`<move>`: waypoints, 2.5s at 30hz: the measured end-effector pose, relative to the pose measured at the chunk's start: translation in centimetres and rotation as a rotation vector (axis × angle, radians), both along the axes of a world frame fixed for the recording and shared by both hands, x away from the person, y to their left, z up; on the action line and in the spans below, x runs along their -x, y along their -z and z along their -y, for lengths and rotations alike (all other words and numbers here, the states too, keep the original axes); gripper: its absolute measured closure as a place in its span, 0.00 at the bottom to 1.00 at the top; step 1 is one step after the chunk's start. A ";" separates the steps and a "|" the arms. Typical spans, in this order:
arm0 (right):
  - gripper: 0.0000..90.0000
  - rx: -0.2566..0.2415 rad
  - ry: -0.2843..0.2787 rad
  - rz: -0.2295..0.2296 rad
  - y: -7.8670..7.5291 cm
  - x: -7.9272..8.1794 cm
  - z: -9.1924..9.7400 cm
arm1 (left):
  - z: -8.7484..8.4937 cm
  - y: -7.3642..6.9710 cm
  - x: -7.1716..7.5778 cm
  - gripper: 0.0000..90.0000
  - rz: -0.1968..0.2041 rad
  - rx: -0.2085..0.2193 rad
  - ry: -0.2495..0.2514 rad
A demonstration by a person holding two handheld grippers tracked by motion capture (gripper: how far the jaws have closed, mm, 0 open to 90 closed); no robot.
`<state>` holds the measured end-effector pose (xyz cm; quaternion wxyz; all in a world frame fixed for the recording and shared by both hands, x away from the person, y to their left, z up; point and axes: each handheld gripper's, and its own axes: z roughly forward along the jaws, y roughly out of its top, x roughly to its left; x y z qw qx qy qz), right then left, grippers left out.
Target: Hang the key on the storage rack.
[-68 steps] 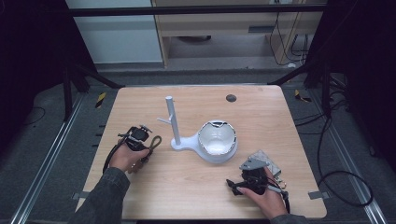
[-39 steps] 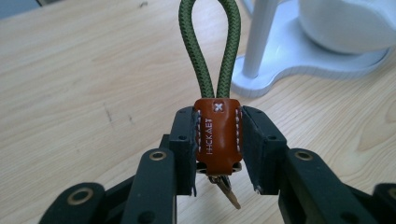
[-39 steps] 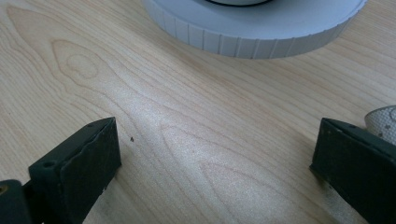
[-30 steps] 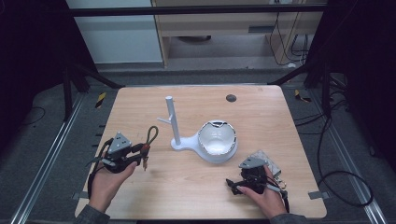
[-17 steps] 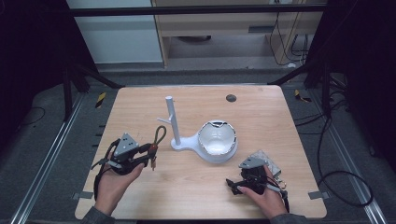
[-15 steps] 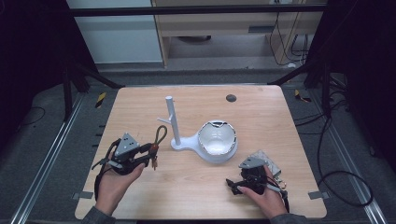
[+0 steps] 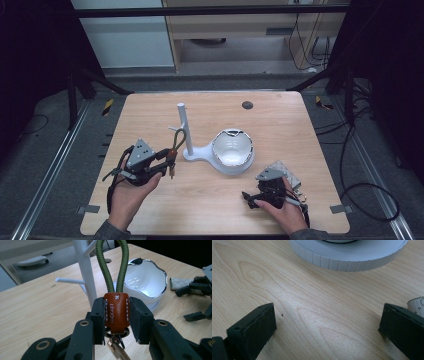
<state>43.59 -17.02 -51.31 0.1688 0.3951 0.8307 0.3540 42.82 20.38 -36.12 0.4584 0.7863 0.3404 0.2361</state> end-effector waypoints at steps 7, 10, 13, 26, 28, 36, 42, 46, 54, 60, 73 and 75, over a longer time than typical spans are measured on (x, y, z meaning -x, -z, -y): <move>0.01 0.000 0.000 0.000 0.0 0.0 0.0 | 0.4 -0.3 -0.7 0.74 0.002 -0.011 -0.012; 0.01 0.001 0.000 0.000 0.0 0.0 0.0 | 0.5 -0.1 -1.1 0.74 0.005 0.003 -0.023; 0.01 0.000 0.000 0.000 0.0 0.0 0.0 | 0.4 0.1 -1.6 0.74 -0.001 0.002 -0.037; 0.01 0.000 0.000 0.000 0.0 0.0 0.0 | 0.8 1.5 -3.8 0.74 -0.045 -0.030 -0.065; 0.01 0.000 0.000 0.000 0.0 0.0 0.0 | 0.8 1.7 -4.0 0.74 -0.051 -0.031 -0.071; 0.01 -0.002 0.003 0.000 0.0 0.0 0.0 | 1.1 2.1 -4.7 0.74 -0.067 -0.044 -0.076; 0.01 0.000 0.005 0.001 0.0 0.0 0.0 | 1.2 2.3 -4.9 0.74 -0.072 -0.048 -0.077; 0.01 0.000 0.007 0.001 0.0 0.1 0.0 | 1.3 2.5 -5.1 0.73 -0.079 -0.050 -0.078; 0.01 0.003 0.008 0.002 0.0 0.1 0.0 | 1.7 2.8 -5.5 0.73 -0.083 -0.048 -0.080; 0.01 0.005 0.008 0.002 0.0 0.1 0.0 | 1.5 2.9 -5.3 0.65 -0.071 -0.053 -0.086; 0.01 0.003 0.014 0.001 0.0 0.1 0.0 | -0.4 8.0 -4.8 0.20 -0.100 -0.134 -0.117; 0.01 0.002 0.013 0.000 0.0 0.1 0.0 | -0.8 8.9 -4.9 0.15 -0.101 -0.139 -0.117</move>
